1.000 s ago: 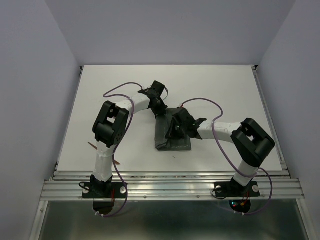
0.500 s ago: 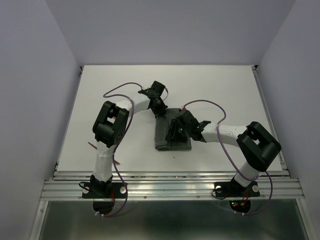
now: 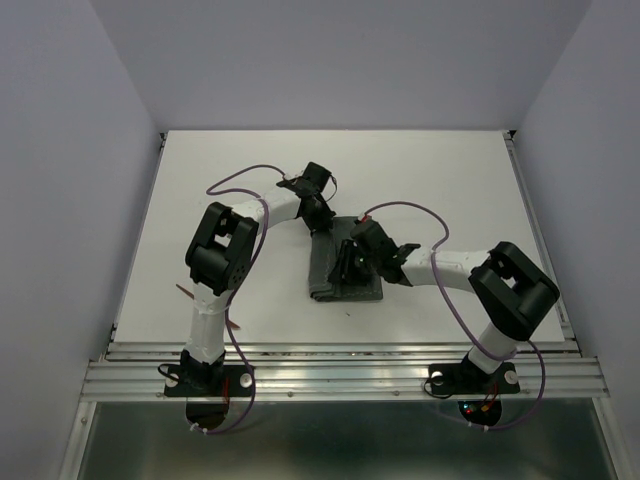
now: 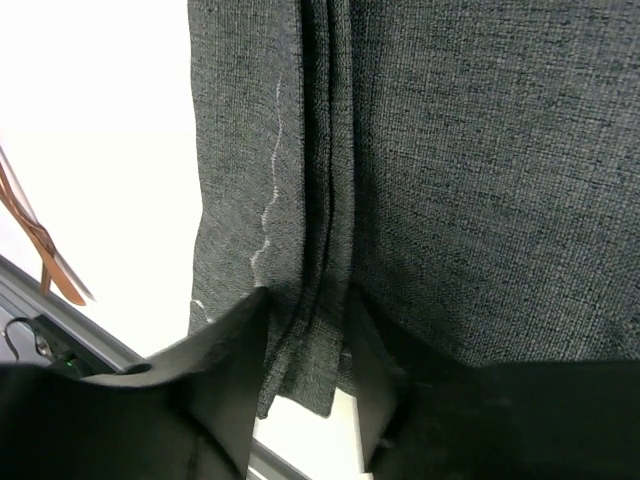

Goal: Fold the napkin into a case and place the utensils inside
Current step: Fold the lower triangle-folded napkin at the center of the board.

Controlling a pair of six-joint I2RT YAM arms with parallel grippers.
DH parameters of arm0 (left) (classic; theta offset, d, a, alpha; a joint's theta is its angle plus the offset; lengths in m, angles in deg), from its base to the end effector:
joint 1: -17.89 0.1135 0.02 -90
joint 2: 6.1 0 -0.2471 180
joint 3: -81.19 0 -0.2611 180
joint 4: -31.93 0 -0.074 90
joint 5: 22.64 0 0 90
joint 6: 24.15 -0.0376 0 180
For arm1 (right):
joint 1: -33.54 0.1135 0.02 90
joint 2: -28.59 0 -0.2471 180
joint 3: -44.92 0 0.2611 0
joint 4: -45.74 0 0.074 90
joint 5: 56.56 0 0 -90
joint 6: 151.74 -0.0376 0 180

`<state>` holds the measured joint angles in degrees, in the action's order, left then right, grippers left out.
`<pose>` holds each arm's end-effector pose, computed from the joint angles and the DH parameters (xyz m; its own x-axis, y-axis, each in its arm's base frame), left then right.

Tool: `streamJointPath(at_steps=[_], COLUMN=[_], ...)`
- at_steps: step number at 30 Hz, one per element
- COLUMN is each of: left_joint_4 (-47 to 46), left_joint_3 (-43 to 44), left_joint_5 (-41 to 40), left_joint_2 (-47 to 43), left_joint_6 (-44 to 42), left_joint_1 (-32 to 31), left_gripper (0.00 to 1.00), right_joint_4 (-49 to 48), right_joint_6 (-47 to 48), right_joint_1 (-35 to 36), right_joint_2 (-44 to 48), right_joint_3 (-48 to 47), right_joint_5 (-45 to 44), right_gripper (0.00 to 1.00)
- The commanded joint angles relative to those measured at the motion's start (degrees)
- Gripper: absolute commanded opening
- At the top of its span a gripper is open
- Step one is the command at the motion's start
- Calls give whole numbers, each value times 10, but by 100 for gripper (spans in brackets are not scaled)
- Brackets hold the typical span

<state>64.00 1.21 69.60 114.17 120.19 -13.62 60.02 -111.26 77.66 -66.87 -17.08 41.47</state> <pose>0.3895 -0.2405 0.1482 -0.8342 -0.4409 -0.3312 -0.2319 0.8254 -0.5147 0.2377 0.2378 0.1332 -0.9205 0.1565 -0.3579 -0.0872 0.8109 0.5786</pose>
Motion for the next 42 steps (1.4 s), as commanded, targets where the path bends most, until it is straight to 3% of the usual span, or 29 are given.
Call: streamJointPath(at_steps=[1,9,23,31,33,35,38,42], left_joint_4=[12,10,8,7,6,6,5,1], left_joint_3=[-14,-22,-33,-29,-29,-29,-29,-35], left_joint_5=[-36,-33,-58,-50,-50,-48,-45,-43], left_joint_2=[-6,-12,-49,-43,-43,-43,-40,-39], left_joint_6=[-6,-11,-31,-35,-35,-35,-35,-30], left_joint_1=[-1,-1,-1,-3,-4,-5,-6,-7], left_gripper=[0,0,0,0,0,0,0,0], right_joint_4=[-33,-18,32,30,30,31,32,15], right_joint_6=[-4,-9,17,24,24,22,21,14], right_joint_1=[-2,-2,-2,-2,-2,-2,-2,-2], right_joint_2=[-4,15,64,37,33,28,31,46], right_joint_3=[4,5,5,4,4,6,9,18], right_joint_5=[14,-25,-115,-96,-97,-101,-97,-85], right_gripper=[37,1,1,1,3,21,36,39])
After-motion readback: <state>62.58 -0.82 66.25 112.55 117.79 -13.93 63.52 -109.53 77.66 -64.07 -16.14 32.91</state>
